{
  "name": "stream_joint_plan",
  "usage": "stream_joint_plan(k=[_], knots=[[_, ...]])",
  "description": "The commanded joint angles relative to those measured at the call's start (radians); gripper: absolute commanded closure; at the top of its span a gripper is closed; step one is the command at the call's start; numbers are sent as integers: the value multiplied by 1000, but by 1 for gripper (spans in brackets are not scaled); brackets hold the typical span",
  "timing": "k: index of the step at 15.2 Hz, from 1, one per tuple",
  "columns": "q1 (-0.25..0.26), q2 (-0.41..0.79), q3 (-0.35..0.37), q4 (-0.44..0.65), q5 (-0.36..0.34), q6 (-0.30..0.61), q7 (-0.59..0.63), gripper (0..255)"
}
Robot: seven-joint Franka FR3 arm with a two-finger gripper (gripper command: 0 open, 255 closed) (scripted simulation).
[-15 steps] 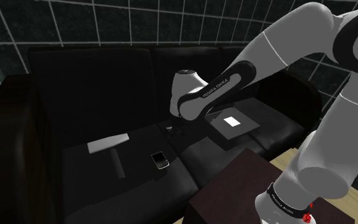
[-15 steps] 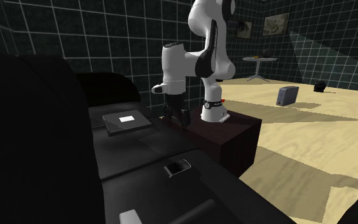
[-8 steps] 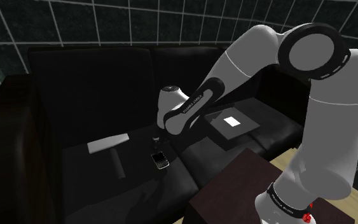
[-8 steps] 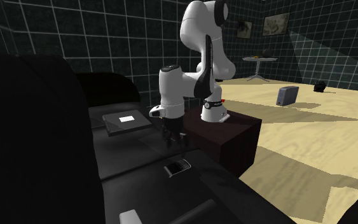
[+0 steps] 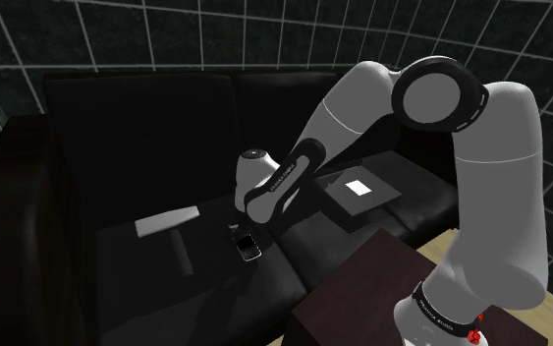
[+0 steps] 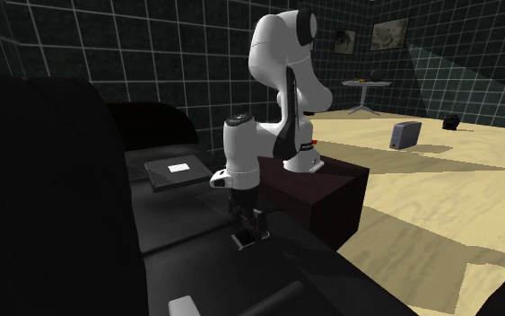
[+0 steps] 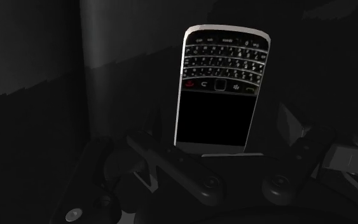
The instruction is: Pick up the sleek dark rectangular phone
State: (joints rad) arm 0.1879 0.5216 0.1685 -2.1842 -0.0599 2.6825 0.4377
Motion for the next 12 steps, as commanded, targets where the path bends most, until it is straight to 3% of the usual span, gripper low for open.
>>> stream_joint_plan(k=[1,3,4,12], knots=[[4,29,-6,7,-6,22,2,0],[5,36,-8,9,-7,28,3,0],[6,37,-8,8,-7,30,3,255],[5,35,-7,7,-7,28,3,255]])
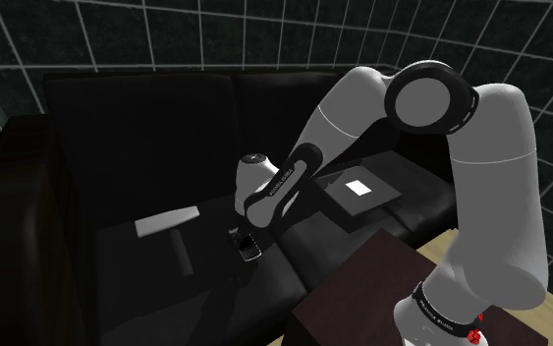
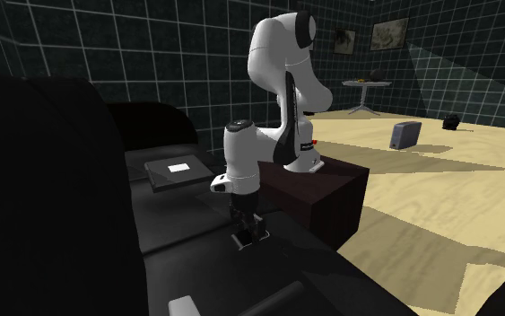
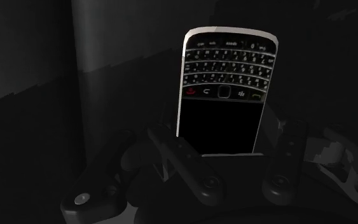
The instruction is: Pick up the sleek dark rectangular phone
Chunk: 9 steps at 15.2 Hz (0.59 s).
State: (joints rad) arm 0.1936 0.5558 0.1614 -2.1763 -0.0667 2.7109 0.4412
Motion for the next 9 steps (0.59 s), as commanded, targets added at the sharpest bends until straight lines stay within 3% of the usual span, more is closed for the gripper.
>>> stream_joint_plan(k=[1,9], knots=[[0,2,-1,1,0,-1,0,255],[-17,-100,20,-23,21,-79,-11,255]])
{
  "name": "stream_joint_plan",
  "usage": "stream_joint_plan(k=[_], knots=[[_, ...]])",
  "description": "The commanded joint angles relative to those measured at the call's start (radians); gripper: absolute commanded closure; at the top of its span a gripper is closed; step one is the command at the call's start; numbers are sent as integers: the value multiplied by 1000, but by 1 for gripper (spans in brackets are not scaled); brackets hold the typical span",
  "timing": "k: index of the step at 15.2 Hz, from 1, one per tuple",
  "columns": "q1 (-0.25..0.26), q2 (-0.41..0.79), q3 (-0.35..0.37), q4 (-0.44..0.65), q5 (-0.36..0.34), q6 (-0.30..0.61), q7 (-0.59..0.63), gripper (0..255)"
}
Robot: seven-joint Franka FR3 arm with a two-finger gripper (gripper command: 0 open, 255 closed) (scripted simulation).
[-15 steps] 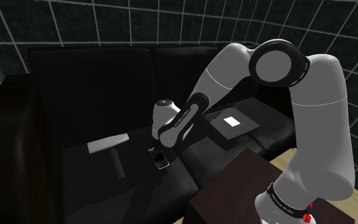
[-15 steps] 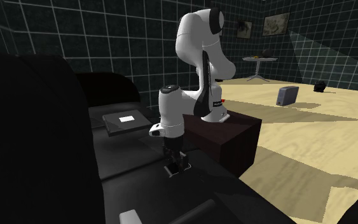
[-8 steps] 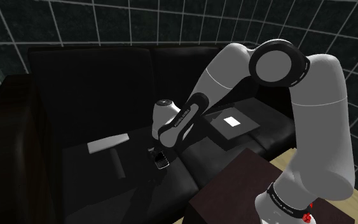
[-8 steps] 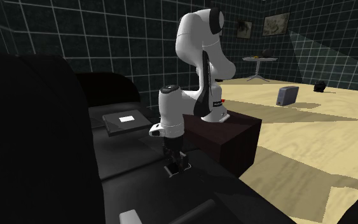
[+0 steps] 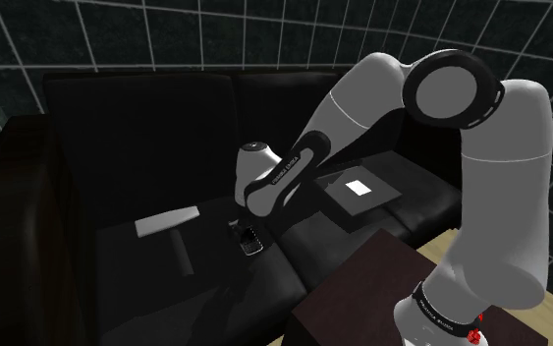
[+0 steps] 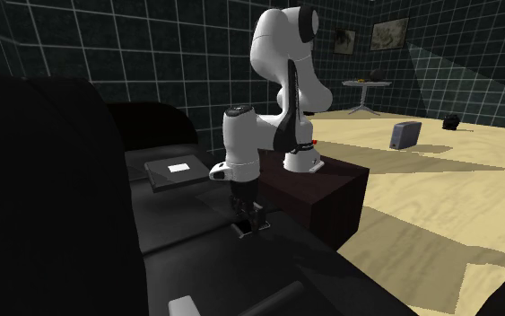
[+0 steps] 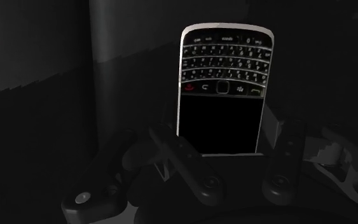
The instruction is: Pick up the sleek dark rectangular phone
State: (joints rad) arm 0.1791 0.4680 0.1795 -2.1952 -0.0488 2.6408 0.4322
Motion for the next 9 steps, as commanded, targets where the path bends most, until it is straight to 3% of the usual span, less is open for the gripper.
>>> stream_joint_plan(k=[1,9], knots=[[-4,-25,5,-6,6,-20,-3,255],[-15,-99,18,-13,24,-86,-13,255]])
